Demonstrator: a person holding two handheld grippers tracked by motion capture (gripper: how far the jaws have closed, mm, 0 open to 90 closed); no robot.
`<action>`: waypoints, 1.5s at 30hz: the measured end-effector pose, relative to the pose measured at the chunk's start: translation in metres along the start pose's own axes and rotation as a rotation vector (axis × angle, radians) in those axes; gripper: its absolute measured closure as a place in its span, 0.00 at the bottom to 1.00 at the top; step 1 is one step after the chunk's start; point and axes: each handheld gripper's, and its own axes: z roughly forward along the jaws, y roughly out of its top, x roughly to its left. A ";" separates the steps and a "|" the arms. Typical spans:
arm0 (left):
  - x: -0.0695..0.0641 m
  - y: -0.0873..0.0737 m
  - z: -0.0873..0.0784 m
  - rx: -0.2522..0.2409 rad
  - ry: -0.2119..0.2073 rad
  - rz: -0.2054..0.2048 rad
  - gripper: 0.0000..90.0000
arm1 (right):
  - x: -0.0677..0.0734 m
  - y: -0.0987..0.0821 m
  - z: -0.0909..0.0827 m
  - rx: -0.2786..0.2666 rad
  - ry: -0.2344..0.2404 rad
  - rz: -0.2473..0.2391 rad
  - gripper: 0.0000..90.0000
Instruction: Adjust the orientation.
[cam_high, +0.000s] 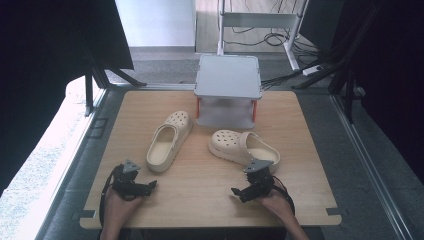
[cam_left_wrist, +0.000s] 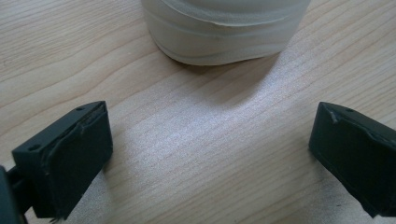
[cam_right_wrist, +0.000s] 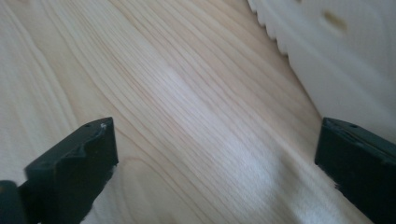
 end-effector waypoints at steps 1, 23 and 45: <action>0.000 0.000 0.000 0.000 0.000 0.000 0.00 | 0.001 0.003 -0.001 0.003 0.003 -0.009 0.00; 0.000 0.000 0.000 -0.001 0.000 -0.002 0.00 | 0.003 0.090 0.003 -0.088 0.166 0.003 0.00; 0.000 0.000 0.000 -0.001 0.001 0.005 0.00 | -0.001 0.170 0.066 -0.051 0.126 0.116 0.09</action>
